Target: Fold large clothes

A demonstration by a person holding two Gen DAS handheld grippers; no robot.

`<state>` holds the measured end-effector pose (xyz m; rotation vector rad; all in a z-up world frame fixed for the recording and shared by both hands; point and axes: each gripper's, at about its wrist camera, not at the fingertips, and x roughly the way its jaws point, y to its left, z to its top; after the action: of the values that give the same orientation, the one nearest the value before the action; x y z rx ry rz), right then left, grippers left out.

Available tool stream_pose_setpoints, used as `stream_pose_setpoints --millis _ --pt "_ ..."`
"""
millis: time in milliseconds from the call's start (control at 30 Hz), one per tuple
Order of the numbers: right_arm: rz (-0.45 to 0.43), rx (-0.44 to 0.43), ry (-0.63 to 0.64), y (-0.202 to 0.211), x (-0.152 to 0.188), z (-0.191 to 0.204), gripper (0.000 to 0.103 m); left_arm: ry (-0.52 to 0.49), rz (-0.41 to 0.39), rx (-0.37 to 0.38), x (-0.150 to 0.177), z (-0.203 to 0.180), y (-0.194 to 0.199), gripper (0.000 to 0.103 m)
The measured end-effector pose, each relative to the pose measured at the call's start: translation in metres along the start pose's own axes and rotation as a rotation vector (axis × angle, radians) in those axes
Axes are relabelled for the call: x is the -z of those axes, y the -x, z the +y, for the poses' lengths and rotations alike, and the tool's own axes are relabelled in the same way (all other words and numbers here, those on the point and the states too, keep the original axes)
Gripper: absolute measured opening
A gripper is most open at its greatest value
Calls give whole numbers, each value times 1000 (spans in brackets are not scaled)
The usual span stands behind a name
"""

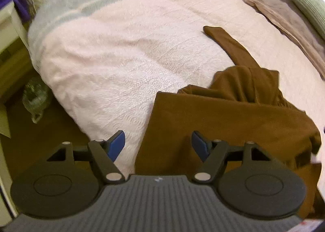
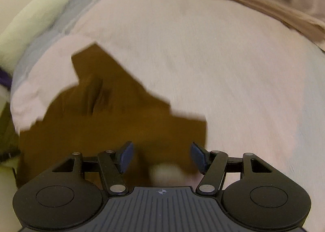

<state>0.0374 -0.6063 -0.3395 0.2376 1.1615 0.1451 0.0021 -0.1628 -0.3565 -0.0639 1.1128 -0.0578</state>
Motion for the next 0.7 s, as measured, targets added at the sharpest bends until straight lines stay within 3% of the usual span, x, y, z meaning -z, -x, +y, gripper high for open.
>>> stream_pose_setpoints --millis 67,200,267,300,333,433,567,700 --pt "2 -26 -36 -28 -21 -10 59 31 20 16 1 3 -13 52" --pt "64 -78 -130 -85 -49 -37 59 79 29 64 4 5 -33 43" --pt "133 -148 -161 -107 -49 -43 59 81 31 83 3 5 -39 23" --pt "140 -187 -162 -112 -47 -43 24 72 27 84 3 3 -39 16" --pt "143 -211 -148 -113 -47 -40 2 58 20 80 4 1 -38 12" --pt "28 -244 -164 -84 -41 -43 1 26 -28 46 2 -6 -25 7" --pt "-205 -324 -332 -2 -34 -70 1 10 -134 28 -20 -8 8 5" --pt "-437 -299 -374 97 -35 -88 1 -55 -230 88 -62 -22 40 6"
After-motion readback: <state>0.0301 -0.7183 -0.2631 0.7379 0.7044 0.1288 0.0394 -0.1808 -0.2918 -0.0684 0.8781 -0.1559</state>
